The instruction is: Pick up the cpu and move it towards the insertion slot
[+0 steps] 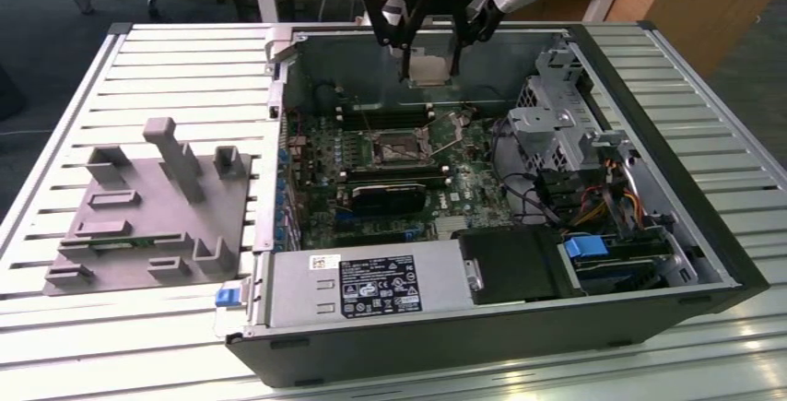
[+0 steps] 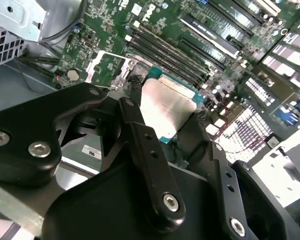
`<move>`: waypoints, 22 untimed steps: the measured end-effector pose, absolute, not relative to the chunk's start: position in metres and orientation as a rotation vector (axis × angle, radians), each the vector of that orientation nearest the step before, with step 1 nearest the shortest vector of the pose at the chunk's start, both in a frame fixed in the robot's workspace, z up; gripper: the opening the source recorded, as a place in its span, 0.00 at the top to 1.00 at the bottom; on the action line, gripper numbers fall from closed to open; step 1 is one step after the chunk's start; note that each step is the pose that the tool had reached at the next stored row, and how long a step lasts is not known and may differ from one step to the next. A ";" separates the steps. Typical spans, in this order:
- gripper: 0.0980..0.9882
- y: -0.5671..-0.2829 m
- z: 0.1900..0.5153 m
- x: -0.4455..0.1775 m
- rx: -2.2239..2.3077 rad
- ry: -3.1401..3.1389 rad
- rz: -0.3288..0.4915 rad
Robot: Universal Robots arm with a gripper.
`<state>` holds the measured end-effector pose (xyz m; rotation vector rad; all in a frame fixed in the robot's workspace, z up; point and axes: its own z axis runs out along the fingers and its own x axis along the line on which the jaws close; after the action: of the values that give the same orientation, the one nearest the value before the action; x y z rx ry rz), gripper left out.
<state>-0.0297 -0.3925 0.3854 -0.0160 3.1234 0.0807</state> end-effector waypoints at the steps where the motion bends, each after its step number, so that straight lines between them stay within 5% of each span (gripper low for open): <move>1: 0.51 -0.391 0.385 -0.029 -0.016 3.123 0.081; 22: 0.51 -0.357 0.374 -0.029 -0.016 3.123 0.081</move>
<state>-0.0289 -0.3575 0.3740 -0.0161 3.1233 0.0810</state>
